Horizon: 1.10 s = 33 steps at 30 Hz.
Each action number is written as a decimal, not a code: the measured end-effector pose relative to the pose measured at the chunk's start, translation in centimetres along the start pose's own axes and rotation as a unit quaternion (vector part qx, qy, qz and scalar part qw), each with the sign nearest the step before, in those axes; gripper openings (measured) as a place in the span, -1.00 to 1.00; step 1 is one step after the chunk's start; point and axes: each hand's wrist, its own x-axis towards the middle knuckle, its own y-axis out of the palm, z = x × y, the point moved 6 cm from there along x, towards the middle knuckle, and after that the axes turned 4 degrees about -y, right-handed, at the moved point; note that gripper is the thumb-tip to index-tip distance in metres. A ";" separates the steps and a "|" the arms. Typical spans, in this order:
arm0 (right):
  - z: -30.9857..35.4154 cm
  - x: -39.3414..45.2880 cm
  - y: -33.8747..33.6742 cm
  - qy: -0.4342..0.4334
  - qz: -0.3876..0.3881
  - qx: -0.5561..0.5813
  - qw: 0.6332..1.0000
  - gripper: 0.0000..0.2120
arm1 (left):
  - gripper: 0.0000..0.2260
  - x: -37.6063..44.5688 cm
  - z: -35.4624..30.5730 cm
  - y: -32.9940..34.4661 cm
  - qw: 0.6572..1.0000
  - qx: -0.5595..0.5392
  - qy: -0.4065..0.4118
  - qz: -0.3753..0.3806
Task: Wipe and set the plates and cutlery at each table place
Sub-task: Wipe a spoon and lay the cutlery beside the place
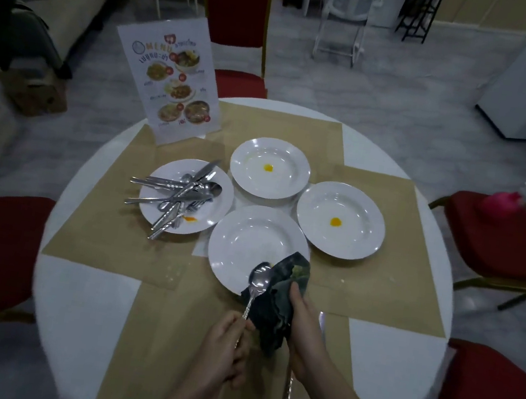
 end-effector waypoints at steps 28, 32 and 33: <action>-1.7 -1.6 -7.3 -0.093 -0.046 -0.090 0.990 -0.76 | -0.76 -4.3 4.7 7.3 0.993 0.088 0.016 0.071; -3.9 -2.1 -7.1 -0.040 0.012 -0.092 0.995 -0.75 | -0.77 -4.3 5.6 6.9 0.995 0.086 0.014 0.048; -3.7 -1.8 -7.5 -0.046 0.004 -0.106 0.993 -0.76 | -0.77 -4.5 5.9 7.1 0.995 0.085 0.006 0.055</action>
